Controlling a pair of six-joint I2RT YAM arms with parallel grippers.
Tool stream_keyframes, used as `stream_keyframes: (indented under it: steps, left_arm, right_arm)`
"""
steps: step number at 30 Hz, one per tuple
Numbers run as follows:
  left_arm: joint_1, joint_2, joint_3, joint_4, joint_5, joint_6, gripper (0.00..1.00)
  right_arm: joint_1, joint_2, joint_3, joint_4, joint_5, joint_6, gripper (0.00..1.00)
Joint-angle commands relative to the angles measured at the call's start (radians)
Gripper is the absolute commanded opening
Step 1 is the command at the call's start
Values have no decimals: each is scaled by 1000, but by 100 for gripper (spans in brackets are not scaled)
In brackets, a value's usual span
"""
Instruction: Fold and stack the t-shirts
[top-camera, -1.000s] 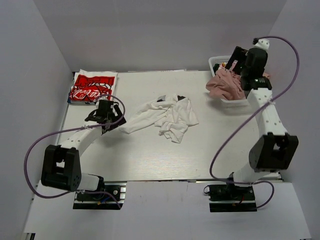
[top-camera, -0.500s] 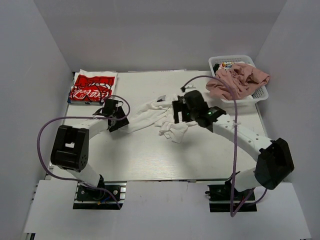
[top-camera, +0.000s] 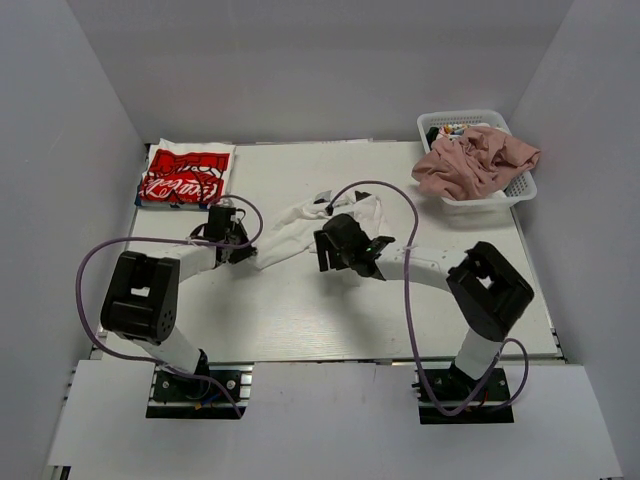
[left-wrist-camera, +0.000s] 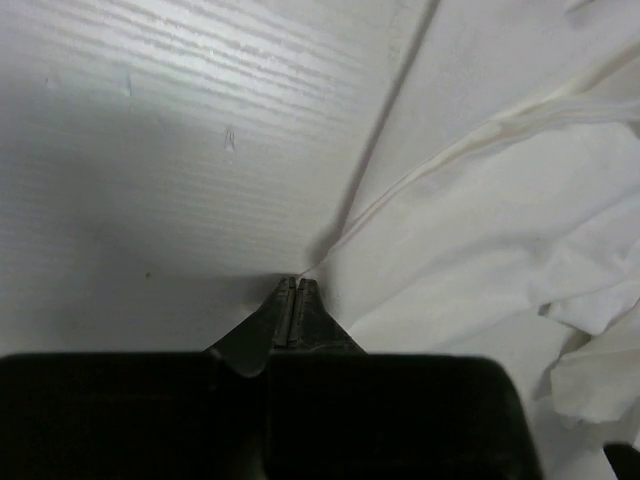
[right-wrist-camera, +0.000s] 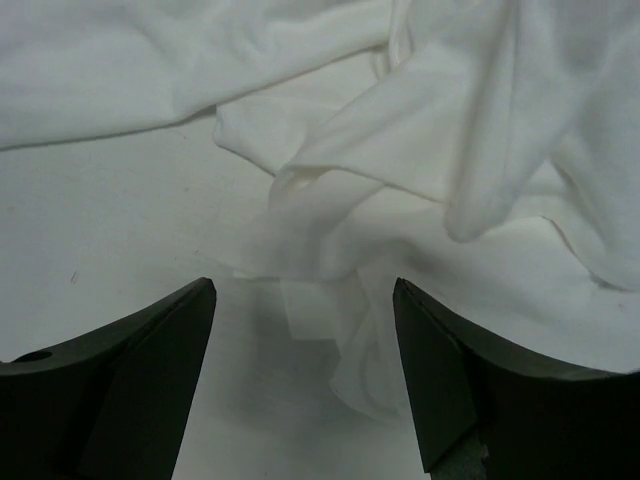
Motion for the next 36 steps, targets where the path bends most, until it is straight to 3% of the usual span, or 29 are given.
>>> stream_keyframes:
  steps: [1, 5, 6, 9, 10, 14, 18, 26, 32, 36]
  left_arm:
    - [-4, -89, -69, -26, 20, -19, 0]
    - [-4, -178, -115, -17, 9, -29, 0]
    - [-4, -197, -124, -8, 9, -29, 0]
    - [-4, -278, -153, 5, 9, -38, 0]
    - [-4, -300, -167, 5, -1, -38, 0]
    - [-4, -428, -161, -49, -61, -38, 0]
    - [-4, -603, -109, -121, -132, -38, 0]
    - [-4, -846, 188, -282, -317, -26, 0]
    - [5, -861, 553, -409, -547, -33, 0]
    - [5, -834, 797, -539, -659, -9, 0]
  right_arm:
    - [15, 65, 49, 148, 60, 38, 74]
    - [9, 130, 81, 160, 63, 58, 54]
    - [12, 136, 82, 156, 69, 64, 40]
    - [12, 128, 80, 140, 103, 81, 16]
    - [17, 118, 65, 133, 115, 83, 0]
    - [14, -71, -18, 90, 232, 78, 0]
    - [11, -412, -104, -10, 328, 51, 0]
    - [9, -879, -35, -96, 505, -98, 0]
    - [11, -988, 124, 5, 677, -294, 0]
    - [7, -1016, 267, 10, 689, -400, 0]
